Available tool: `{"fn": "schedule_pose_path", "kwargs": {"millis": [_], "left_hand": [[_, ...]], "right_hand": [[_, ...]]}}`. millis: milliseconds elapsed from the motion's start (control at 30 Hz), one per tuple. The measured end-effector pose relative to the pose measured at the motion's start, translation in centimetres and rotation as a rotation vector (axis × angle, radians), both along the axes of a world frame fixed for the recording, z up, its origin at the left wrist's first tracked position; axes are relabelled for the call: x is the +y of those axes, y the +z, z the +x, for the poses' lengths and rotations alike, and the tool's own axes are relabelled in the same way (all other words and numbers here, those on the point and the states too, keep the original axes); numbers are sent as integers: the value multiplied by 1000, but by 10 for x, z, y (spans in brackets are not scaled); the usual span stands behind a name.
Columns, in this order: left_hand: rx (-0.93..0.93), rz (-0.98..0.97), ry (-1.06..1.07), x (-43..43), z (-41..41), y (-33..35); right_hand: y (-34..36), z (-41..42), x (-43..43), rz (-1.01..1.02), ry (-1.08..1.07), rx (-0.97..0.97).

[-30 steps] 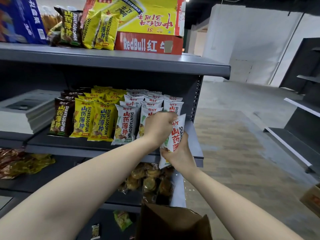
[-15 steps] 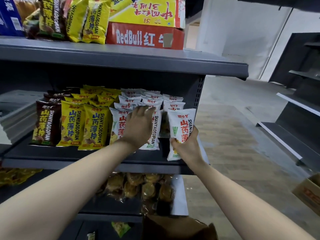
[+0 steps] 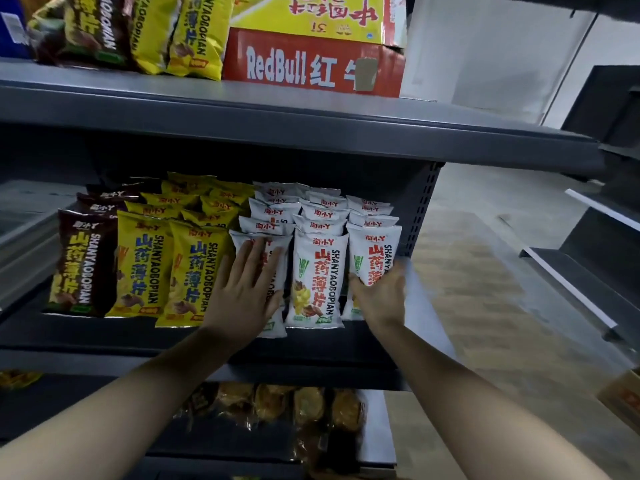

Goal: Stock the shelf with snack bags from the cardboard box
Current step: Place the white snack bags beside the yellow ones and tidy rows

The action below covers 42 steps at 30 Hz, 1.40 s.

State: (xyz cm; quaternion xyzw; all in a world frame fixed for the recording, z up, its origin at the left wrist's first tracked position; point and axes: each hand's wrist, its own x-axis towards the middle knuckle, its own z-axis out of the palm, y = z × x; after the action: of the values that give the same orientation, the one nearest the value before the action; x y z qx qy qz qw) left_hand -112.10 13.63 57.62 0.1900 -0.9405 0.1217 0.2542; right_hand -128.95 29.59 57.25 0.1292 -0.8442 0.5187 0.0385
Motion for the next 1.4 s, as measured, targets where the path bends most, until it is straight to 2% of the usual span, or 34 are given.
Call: {"fn": "schedule_pose_path", "kwargs": {"millis": [167,367,533,667,767,833,967,1133,1400], "left_hand": [[90,-13,-41,-4,-8,-8],[205,-84,-126,-13,-18,-13],[259,-101,-144,-19,-25,-16],[243,-117,-136,-18,-21,-17],[213,-163,-115,-20,-14,-14],[216,-194,-107,-20,-8,-10],[181,-237,-159,-23,8,-11],[56,-204,-50,-27,17,-19],[71,-231,-95,-33,1,-17]], "right_hand": [[-5,1,-7,107,-90,145],[-8,-7,-15,122,-118,202],[-8,-15,-19,102,-89,154],[-8,-14,-9,50,13,156],[1,-4,6,-8,72,277],[11,7,15,74,188,514],[17,25,13,491,485,988],[4,29,-7,772,529,1040],[-4,22,-23,794,508,1159]]}}
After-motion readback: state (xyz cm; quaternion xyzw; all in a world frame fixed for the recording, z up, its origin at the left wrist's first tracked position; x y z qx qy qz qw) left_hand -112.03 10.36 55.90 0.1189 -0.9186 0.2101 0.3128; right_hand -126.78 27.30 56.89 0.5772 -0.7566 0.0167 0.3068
